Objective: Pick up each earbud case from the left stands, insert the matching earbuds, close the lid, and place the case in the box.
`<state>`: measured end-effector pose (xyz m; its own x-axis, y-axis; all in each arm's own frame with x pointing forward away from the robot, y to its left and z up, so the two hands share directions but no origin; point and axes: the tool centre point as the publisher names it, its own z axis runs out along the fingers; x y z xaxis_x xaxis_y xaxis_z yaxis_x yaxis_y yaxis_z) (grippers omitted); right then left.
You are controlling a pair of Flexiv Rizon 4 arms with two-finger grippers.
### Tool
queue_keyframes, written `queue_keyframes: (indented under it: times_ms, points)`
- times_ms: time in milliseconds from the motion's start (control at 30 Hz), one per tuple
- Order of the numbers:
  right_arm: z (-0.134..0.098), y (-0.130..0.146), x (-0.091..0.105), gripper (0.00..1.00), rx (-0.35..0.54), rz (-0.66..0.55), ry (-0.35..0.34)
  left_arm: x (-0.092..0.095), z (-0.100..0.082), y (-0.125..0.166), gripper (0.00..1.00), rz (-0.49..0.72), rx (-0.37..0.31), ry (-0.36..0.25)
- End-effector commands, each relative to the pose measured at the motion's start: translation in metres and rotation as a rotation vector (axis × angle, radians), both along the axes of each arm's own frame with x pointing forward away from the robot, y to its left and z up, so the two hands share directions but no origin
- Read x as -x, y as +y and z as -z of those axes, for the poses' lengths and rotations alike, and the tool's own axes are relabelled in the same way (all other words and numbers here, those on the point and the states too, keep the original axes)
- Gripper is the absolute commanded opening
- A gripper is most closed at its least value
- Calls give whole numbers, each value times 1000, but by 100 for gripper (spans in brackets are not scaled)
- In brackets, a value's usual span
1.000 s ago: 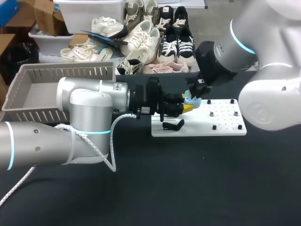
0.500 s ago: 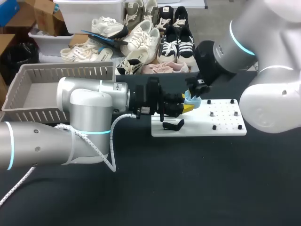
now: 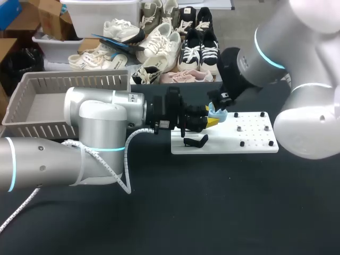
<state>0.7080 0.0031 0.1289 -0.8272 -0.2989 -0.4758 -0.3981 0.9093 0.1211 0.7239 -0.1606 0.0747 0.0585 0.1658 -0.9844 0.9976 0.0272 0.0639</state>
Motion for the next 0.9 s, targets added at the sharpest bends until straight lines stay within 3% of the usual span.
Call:
queue_keyframes:
  times_ms: [33, 900]
  points:
    - [1, -1, 5, 0, 3, 13, -27, 0, 1, 0, 0, 0, 2, -1]
    - [5, 2, -2, 0, 2, 8, -29, 0, 1, 0, 0, 0, 2, -1]
